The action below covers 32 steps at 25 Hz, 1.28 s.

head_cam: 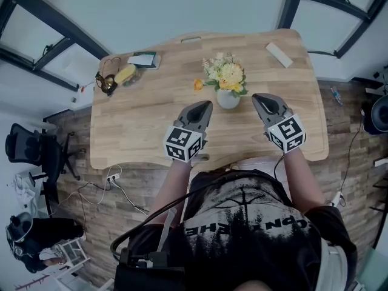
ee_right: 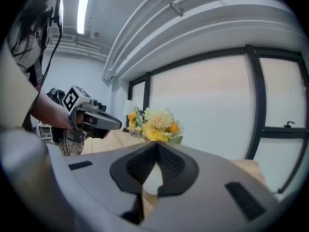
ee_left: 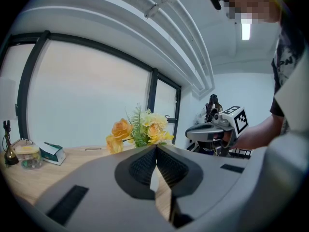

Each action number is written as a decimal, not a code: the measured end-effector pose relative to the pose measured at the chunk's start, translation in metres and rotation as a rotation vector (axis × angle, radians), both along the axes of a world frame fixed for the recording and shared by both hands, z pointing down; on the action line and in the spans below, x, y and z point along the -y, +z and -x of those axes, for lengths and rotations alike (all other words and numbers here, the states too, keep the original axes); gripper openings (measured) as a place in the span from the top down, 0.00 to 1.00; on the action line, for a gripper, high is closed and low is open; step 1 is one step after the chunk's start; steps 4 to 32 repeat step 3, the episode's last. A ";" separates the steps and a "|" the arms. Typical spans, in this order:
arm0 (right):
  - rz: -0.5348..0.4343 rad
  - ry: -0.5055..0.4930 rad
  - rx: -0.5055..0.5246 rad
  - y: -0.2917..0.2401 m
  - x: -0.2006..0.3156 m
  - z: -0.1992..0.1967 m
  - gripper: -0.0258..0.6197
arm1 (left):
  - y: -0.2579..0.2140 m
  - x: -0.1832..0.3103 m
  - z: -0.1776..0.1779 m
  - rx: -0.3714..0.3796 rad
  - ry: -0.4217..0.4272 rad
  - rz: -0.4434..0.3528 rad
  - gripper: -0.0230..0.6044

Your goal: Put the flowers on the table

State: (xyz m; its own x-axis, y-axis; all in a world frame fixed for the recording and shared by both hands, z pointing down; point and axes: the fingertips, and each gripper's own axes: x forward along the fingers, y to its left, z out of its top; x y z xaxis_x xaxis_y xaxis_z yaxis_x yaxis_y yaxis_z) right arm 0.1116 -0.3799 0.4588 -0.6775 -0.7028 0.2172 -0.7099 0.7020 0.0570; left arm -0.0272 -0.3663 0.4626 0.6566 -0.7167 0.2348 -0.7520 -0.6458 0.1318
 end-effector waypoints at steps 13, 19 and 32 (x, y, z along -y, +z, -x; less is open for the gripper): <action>0.001 0.005 -0.001 0.002 0.000 -0.002 0.94 | 0.002 0.001 0.000 0.000 0.000 0.000 0.94; 0.001 0.005 -0.001 0.002 0.000 -0.002 0.94 | 0.002 0.001 0.000 0.000 0.000 0.000 0.94; 0.001 0.005 -0.001 0.002 0.000 -0.002 0.94 | 0.002 0.001 0.000 0.000 0.000 0.000 0.94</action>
